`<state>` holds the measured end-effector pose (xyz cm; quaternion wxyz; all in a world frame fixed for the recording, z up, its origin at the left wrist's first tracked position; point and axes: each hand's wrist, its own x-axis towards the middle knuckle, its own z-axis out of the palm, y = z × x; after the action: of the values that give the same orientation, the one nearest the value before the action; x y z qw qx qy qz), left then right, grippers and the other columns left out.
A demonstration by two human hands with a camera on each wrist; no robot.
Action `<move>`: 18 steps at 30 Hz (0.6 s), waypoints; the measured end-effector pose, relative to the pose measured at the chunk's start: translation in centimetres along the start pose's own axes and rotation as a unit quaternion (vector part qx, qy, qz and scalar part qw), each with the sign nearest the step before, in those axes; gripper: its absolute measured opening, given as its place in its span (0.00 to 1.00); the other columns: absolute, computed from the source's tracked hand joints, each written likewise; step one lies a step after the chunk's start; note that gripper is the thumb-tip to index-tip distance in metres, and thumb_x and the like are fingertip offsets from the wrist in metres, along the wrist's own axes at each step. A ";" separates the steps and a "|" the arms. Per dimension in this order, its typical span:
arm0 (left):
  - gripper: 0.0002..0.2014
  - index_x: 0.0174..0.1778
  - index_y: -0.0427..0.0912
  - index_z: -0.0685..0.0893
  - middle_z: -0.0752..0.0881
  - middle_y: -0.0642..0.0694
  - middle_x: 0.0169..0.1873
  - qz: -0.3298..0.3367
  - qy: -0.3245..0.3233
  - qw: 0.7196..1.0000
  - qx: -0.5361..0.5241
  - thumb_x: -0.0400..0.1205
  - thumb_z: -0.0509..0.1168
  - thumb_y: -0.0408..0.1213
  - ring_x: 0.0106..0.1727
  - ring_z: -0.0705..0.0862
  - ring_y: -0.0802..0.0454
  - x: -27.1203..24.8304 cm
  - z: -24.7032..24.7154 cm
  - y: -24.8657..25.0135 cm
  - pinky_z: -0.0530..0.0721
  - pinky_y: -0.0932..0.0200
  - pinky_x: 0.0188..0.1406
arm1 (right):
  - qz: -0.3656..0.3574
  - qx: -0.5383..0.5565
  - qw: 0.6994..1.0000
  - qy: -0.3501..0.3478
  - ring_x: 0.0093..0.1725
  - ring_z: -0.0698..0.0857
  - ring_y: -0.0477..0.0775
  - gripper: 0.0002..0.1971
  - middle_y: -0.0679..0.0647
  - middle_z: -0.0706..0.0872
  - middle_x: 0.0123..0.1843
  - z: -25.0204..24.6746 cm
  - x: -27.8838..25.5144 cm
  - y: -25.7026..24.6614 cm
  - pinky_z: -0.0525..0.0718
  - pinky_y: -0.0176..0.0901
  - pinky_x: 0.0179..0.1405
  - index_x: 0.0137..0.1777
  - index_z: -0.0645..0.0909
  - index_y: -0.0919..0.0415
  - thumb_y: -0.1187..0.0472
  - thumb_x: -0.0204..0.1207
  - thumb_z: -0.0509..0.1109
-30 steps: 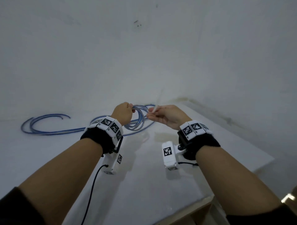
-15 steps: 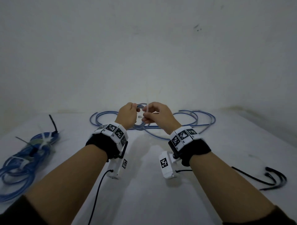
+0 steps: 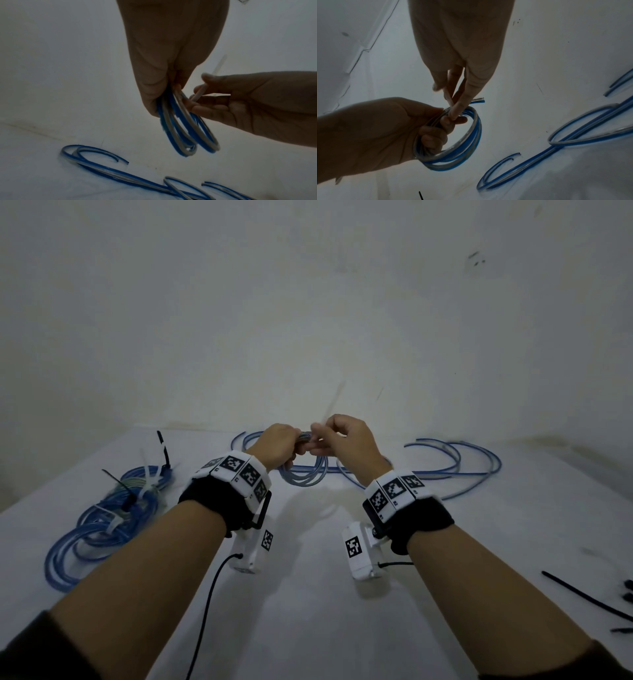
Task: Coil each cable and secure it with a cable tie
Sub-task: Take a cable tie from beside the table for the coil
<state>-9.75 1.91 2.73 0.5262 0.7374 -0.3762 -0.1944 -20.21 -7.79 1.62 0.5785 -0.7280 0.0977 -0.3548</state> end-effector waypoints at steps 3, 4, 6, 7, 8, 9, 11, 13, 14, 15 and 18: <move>0.15 0.37 0.34 0.78 0.79 0.37 0.34 0.010 0.011 1.000 -0.015 0.85 0.50 0.33 0.24 0.70 0.50 -0.1 -0.4 0.0 0.70 0.59 0.25 | 0.013 0.031 0.999 -0.011 0.38 0.89 0.57 0.13 0.59 0.87 0.40 0.2 0.0 -0.3 0.89 0.44 0.38 0.41 0.80 0.70 0.60 0.82 0.63; 0.15 0.36 0.36 0.78 0.80 0.39 0.34 0.012 0.016 1.000 -0.024 0.85 0.51 0.32 0.25 0.69 0.51 -0.2 -0.4 0.0 0.68 0.59 0.25 | 0.005 0.031 0.999 -0.005 0.37 0.89 0.55 0.11 0.60 0.86 0.40 0.2 0.0 -0.4 0.88 0.41 0.36 0.42 0.80 0.69 0.62 0.82 0.63; 0.15 0.35 0.39 0.79 0.81 0.43 0.33 0.017 0.024 0.999 -0.037 0.84 0.51 0.30 0.26 0.67 0.53 -0.5 -0.5 -0.1 0.65 0.60 0.25 | -0.013 0.037 0.999 0.010 0.34 0.85 0.55 0.04 0.62 0.86 0.39 0.3 0.1 -0.5 0.86 0.40 0.33 0.43 0.79 0.67 0.69 0.79 0.65; 0.15 0.36 0.40 0.80 0.82 0.45 0.32 0.020 0.027 0.998 -0.045 0.84 0.51 0.30 0.26 0.66 0.54 -0.6 -0.5 -0.2 0.64 0.60 0.26 | -0.018 0.044 0.999 0.014 0.33 0.84 0.56 0.02 0.62 0.86 0.39 0.4 0.1 -0.5 0.85 0.41 0.33 0.44 0.79 0.66 0.71 0.77 0.67; 0.15 0.36 0.40 0.80 0.83 0.46 0.32 0.024 0.028 0.998 -0.053 0.85 0.51 0.29 0.27 0.66 0.55 -0.6 -0.6 -0.4 0.63 0.61 0.26 | -0.019 0.056 0.998 0.015 0.32 0.84 0.56 0.03 0.63 0.86 0.39 0.5 0.1 -0.5 0.86 0.41 0.33 0.44 0.78 0.65 0.72 0.76 0.67; 0.15 0.38 0.39 0.80 0.83 0.46 0.32 0.028 0.030 0.997 -0.058 0.85 0.50 0.29 0.27 0.66 0.55 -0.7 -0.6 -0.6 0.64 0.61 0.26 | -0.015 0.071 0.997 0.011 0.32 0.84 0.55 0.03 0.63 0.86 0.39 0.7 0.1 -0.5 0.86 0.40 0.33 0.43 0.78 0.65 0.72 0.77 0.67; 0.13 0.47 0.35 0.81 0.81 0.48 0.32 0.034 0.047 0.997 -0.060 0.86 0.50 0.29 0.29 0.68 0.55 -0.5 -0.6 -1.0 0.66 0.63 0.27 | 0.000 0.106 0.994 0.002 0.30 0.84 0.52 0.06 0.62 0.86 0.38 1.1 -0.1 -0.7 0.86 0.39 0.33 0.44 0.79 0.65 0.66 0.82 0.63; 0.13 0.57 0.32 0.80 0.78 0.49 0.34 0.043 0.074 0.995 -0.058 0.86 0.51 0.29 0.32 0.71 0.56 -0.3 -0.6 -1.3 0.68 0.64 0.29 | 0.021 0.127 0.992 0.000 0.30 0.85 0.51 0.13 0.61 0.86 0.37 1.3 -0.1 -0.6 0.86 0.39 0.31 0.46 0.79 0.65 0.59 0.85 0.58; 0.13 0.59 0.31 0.79 0.77 0.50 0.35 0.052 0.082 0.994 -0.055 0.85 0.52 0.29 0.33 0.72 0.58 -0.2 -0.6 -1.5 0.69 0.65 0.31 | 0.028 0.131 0.991 0.000 0.29 0.84 0.51 0.13 0.61 0.86 0.37 1.3 -0.1 -0.6 0.85 0.39 0.30 0.47 0.79 0.65 0.58 0.85 0.57; 0.13 0.60 0.31 0.78 0.78 0.50 0.37 0.065 0.086 0.993 -0.051 0.85 0.52 0.28 0.34 0.72 0.60 -0.1 -0.6 -1.7 0.71 0.68 0.32 | 0.034 0.132 0.991 0.001 0.28 0.83 0.51 0.11 0.60 0.86 0.37 1.4 -0.1 -0.5 0.84 0.39 0.29 0.47 0.78 0.65 0.59 0.85 0.59; 0.11 0.59 0.30 0.78 0.80 0.48 0.42 0.109 0.092 0.989 -0.041 0.85 0.53 0.26 0.36 0.74 0.65 -0.3 -0.4 -1.9 0.73 0.80 0.32 | 0.046 0.142 0.989 0.014 0.24 0.79 0.49 0.05 0.59 0.86 0.33 1.3 0.1 -0.1 0.81 0.38 0.25 0.50 0.74 0.65 0.63 0.81 0.65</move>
<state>-9.02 2.73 1.10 0.6066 0.6843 -0.3962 -0.0823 -19.29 -6.80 1.64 0.6902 -0.6282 0.0879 -0.3483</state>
